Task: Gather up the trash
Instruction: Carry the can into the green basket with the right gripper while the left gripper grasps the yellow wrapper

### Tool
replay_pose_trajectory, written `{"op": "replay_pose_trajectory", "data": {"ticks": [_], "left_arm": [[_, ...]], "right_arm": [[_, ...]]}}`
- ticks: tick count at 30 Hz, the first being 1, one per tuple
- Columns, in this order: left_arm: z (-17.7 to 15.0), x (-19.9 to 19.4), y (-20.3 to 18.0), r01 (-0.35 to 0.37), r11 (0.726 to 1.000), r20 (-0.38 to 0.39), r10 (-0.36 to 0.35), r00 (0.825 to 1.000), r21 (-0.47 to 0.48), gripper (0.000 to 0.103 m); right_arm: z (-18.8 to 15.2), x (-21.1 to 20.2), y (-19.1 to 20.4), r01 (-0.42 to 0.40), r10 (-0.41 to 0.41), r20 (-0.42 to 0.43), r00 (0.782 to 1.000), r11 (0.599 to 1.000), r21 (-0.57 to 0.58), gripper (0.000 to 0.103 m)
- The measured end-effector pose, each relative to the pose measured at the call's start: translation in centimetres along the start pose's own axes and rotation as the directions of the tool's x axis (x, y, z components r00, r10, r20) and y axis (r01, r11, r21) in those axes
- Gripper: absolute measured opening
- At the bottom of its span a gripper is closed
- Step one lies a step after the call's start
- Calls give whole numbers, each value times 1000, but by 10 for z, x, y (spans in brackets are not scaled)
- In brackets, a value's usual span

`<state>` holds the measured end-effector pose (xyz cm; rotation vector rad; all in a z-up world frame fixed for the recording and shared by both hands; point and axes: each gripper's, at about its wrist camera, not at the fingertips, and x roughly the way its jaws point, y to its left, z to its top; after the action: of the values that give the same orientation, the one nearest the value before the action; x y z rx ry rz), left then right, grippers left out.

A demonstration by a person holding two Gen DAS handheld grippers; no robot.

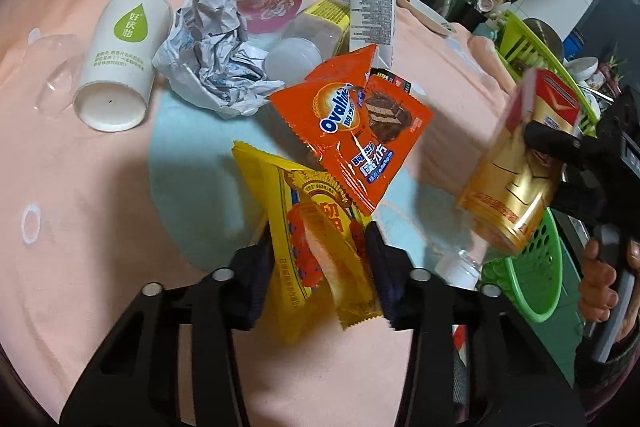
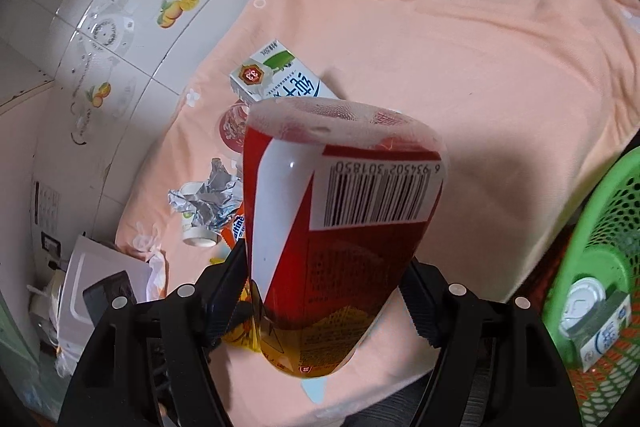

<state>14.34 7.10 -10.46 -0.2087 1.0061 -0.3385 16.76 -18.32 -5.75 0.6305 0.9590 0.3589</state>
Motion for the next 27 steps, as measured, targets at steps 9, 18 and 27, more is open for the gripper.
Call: {"op": "replay_pose_trajectory", "data": {"ticks": [9, 18, 27], "left_arm": [[-8, -14, -1, 16, 1000, 26, -15, 1000, -10, 15], [-19, -36, -12, 17, 1000, 44, -18, 999, 17, 10], [-23, -54, -20, 60, 998, 60, -62, 996, 33, 9]], "right_arm": [[-15, -35, -12, -9, 10, 32, 999, 1000, -26, 69], [-21, -81, -27, 18, -13, 103, 995, 999, -49, 68], [-27, -132, -74, 193, -182, 191, 965, 980, -39, 68]]}}
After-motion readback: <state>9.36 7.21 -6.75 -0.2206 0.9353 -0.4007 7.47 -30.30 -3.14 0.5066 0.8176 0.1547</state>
